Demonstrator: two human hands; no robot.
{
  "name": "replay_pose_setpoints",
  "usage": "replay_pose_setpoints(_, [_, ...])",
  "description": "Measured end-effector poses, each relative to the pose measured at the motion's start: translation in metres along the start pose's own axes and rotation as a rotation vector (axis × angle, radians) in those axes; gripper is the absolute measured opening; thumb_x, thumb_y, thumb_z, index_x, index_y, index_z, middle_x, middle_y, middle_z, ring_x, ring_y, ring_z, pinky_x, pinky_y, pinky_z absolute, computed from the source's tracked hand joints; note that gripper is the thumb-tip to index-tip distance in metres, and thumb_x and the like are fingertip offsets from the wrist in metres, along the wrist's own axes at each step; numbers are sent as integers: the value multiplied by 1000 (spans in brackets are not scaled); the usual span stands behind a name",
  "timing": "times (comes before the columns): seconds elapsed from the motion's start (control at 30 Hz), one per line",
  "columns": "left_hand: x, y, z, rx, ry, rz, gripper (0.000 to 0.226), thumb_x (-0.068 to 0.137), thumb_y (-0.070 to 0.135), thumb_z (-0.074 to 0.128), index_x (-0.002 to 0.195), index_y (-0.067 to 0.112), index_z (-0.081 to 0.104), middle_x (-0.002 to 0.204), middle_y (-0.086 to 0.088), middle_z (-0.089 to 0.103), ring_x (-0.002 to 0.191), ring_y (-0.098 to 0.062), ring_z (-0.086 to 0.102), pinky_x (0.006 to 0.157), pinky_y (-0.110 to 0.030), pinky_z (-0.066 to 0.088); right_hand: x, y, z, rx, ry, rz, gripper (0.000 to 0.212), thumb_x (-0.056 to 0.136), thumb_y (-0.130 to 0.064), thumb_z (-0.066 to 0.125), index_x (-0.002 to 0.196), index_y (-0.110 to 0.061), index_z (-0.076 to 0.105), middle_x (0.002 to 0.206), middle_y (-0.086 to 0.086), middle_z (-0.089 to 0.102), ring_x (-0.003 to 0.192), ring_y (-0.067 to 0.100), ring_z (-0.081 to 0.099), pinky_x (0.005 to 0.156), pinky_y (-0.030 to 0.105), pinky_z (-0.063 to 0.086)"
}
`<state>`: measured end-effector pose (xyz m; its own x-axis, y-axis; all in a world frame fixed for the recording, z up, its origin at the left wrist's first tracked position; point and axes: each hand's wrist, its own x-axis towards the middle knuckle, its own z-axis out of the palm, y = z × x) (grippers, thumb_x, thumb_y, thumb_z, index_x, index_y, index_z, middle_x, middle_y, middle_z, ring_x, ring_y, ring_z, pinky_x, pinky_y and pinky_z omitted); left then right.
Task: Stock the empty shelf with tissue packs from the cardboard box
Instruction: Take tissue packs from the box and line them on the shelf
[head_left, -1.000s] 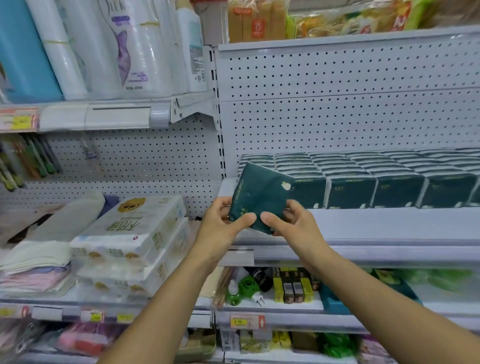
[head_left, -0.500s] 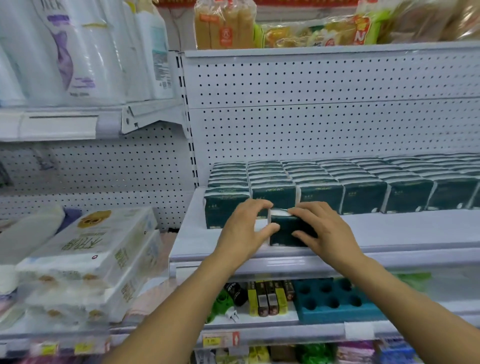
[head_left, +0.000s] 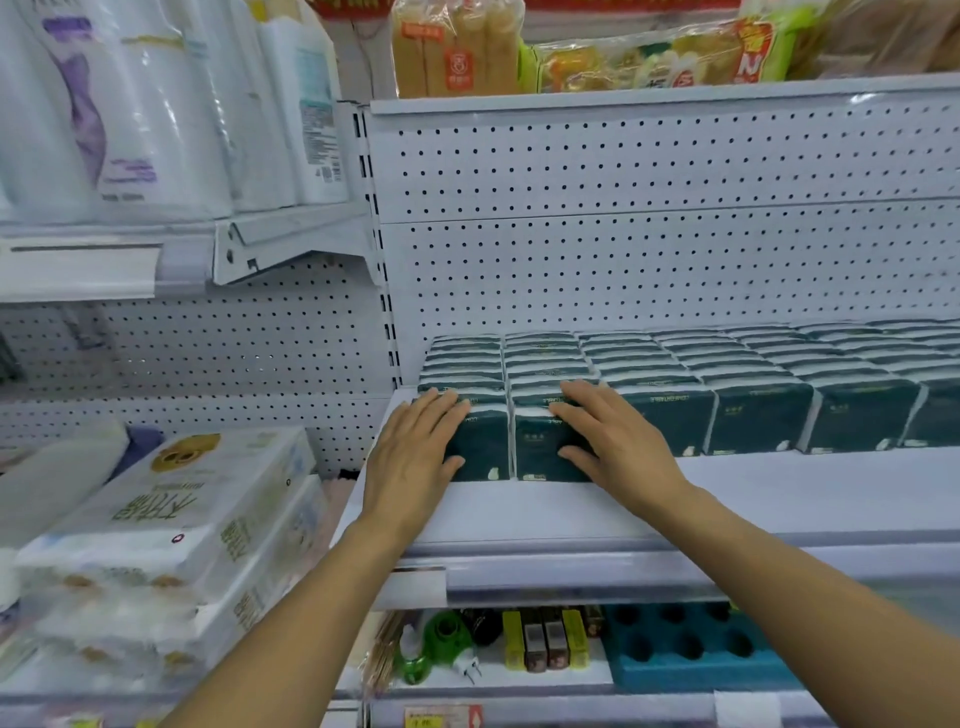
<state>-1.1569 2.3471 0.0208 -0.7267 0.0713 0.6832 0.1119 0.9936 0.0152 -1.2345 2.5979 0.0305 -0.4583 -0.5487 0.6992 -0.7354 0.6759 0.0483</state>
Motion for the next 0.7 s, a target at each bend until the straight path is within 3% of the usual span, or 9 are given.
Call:
replay_pose_setpoints(0.1, [3,0,5,-20,18,-9,68,72,16,86,134,16,59,138,-1,58,129,-24,52,112,-37,27,5,4,6,-19,5,-1,50,76,-20,82,122,-13,64,134,4,58,126,28,52,91,43,52])
replay_pose_setpoints(0.2, [6,-1,8,-64,27,-13,66,71,10,86,131,15,60,135,-3,59,126,-26,54,111,-36,31,8,8,12,-33,23,-21,50,75,-17,83,121,-10,65,132,6,60,126,27,54,108,47,38])
replay_pose_setpoints(0.3, [9,-1,11,-74,37,-21,64,71,8,85,130,14,61,134,-3,59,125,-27,54,110,-37,33,12,10,14,-25,24,-20,50,74,-16,83,121,-10,65,129,5,62,124,26,55,109,46,33])
replay_pose_setpoints(0.5, [10,2,6,-59,-39,-29,62,78,13,80,135,16,55,140,-2,54,131,-25,47,116,-40,25,12,8,9,2,-50,29,50,77,-23,80,122,-13,62,128,5,60,114,30,57,103,46,42])
replay_pose_setpoints(0.6, [10,7,-6,-32,-128,-87,66,88,29,70,147,25,39,152,4,37,143,-18,28,122,-43,10,10,-2,3,-37,-53,81,54,81,-38,74,127,-16,57,135,5,53,125,28,50,111,53,32])
replay_pose_setpoints(0.7, [-4,16,-26,-43,-49,-125,69,87,35,70,147,25,39,151,2,39,140,-20,33,120,-47,10,4,-25,-10,1,43,79,58,86,-43,63,135,-15,51,140,4,50,131,25,45,113,55,29])
